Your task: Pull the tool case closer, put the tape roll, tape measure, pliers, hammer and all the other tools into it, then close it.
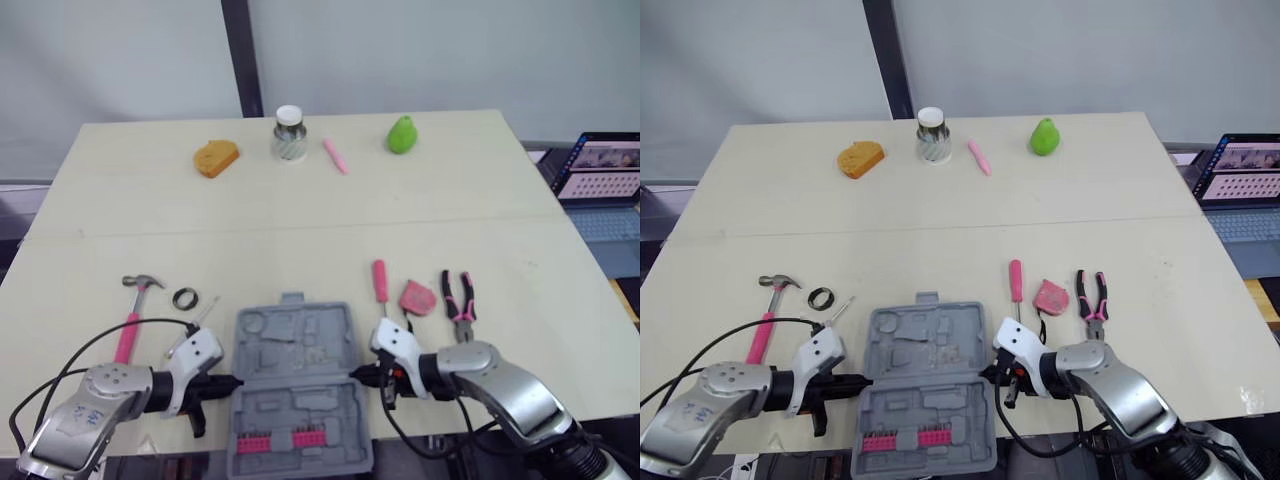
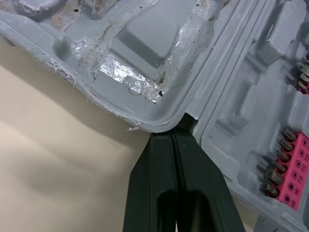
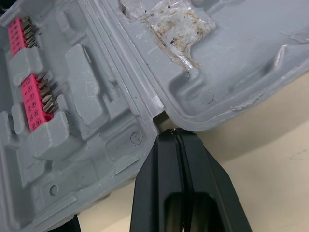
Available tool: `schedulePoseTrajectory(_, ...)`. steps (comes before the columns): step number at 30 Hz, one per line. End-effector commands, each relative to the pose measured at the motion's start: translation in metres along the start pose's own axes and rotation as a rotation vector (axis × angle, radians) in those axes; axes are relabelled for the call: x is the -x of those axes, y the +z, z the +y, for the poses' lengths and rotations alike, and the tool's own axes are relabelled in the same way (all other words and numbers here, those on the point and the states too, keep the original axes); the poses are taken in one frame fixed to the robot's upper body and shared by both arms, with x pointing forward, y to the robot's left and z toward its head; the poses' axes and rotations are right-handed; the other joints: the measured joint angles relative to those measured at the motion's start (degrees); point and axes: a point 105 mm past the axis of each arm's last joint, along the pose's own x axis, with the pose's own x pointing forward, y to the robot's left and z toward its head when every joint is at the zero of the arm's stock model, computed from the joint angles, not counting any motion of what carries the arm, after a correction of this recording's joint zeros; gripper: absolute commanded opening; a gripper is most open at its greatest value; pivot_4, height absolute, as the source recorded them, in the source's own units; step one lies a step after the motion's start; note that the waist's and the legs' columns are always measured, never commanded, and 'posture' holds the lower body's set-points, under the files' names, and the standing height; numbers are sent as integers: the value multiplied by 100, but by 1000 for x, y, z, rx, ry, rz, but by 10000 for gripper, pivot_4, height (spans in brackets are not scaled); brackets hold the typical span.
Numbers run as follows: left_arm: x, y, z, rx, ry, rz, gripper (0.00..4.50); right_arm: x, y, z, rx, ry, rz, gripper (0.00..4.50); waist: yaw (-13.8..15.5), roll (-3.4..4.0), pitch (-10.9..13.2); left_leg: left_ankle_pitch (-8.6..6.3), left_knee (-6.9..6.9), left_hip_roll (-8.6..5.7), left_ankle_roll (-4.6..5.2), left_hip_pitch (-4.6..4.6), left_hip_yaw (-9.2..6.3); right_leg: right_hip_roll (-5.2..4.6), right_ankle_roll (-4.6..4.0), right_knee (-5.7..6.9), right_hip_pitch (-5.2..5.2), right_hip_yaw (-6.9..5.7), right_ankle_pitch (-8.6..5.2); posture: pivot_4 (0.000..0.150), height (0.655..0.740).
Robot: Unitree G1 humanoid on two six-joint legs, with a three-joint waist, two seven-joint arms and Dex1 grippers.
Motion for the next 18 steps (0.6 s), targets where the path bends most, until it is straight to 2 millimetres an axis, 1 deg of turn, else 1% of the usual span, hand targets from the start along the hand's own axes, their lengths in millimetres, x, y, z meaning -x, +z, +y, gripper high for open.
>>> schedulePoseTrajectory(1, -1, 5, -7, -9, -34, -21, 45, 1, 10, 7, 20, 21, -41, 484, 1, 0, 0, 0, 0, 0, 0, 0, 1, 0, 0, 0, -1, 0, 0, 1500, 7400)
schedulePoseTrajectory(7, -1, 2, -12, 1, -51, -8, 45, 2, 8, 9, 15, 28, -40, 484, 1, 0, 0, 0, 0, 0, 0, 0, 2, 0, 0, 1, -2, 1, 0, 1500, 7400)
schedulePoseTrajectory(18, 0, 2, -10, 4, -40, -12, 45, 1, 9, 8, 11, 22, -43, 484, 3, 0, 0, 0, 0, 0, 0, 0, 2, 0, 0, 1, -2, 2, 0, 1500, 7400)
